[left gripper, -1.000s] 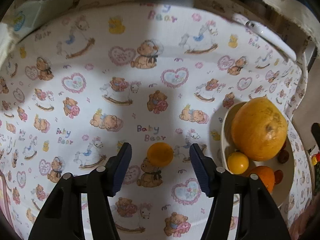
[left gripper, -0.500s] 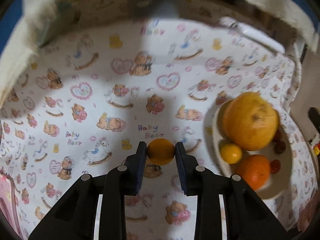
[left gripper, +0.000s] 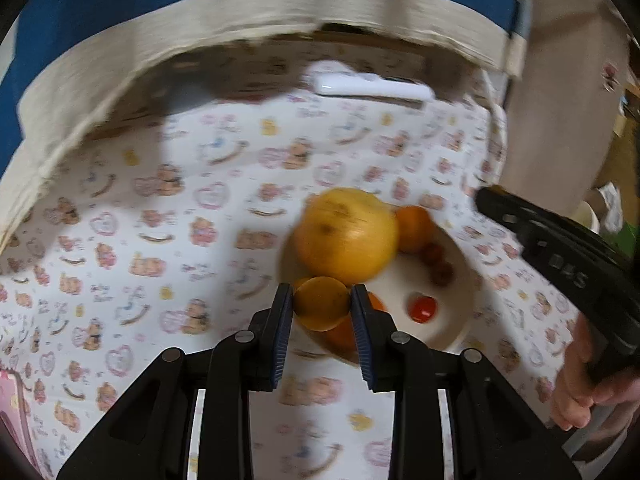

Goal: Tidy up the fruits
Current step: 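Carry the kumquat over the plate with the left tool while the right tool holds the yellow fruit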

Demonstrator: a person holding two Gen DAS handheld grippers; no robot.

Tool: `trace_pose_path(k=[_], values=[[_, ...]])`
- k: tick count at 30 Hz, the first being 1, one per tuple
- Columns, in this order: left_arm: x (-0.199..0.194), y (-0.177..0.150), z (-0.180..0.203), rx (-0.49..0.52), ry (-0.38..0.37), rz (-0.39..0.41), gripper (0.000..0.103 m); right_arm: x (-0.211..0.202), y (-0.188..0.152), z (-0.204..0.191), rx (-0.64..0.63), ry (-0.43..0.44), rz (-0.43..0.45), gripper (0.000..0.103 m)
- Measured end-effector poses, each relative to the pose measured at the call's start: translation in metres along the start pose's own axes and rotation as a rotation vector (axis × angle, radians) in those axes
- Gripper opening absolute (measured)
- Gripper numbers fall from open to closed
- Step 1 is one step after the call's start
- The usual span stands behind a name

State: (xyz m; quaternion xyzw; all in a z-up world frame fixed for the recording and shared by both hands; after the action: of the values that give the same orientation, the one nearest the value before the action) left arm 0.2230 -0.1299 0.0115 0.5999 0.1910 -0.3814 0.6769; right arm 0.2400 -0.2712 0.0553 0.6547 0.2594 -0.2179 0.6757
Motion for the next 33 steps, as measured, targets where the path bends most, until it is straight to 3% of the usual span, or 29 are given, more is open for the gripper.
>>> trace_pose_path(k=[4,9,33], values=[[0.005,-0.01,0.017,0.021,-0.024,-0.021,0.029,0.007,-0.003,0.007,0.047,0.082,-0.054,0.024],[0.016,-0.02,0.032,0.043,-0.034,-0.047,0.028,0.012,-0.004,0.011,0.006,0.038,-0.095,0.024],[0.04,-0.04,0.045,0.069,-0.041,-0.11,0.029,0.044,-0.029,0.018,0.025,0.079,-0.315,0.024]])
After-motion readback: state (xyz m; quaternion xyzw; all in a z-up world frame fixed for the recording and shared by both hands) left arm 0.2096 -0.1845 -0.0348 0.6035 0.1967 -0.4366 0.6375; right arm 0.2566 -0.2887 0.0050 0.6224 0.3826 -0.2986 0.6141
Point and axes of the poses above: each gripper's, at about its wrist camera, not at the fingertips, and x roughly the way its jaws point, z to its right, y to its top, the point moved 3 cm from there along x, roughly the way its jaws point, and after that the axes turned 11 degrees about -x, right-handed, at the moved point
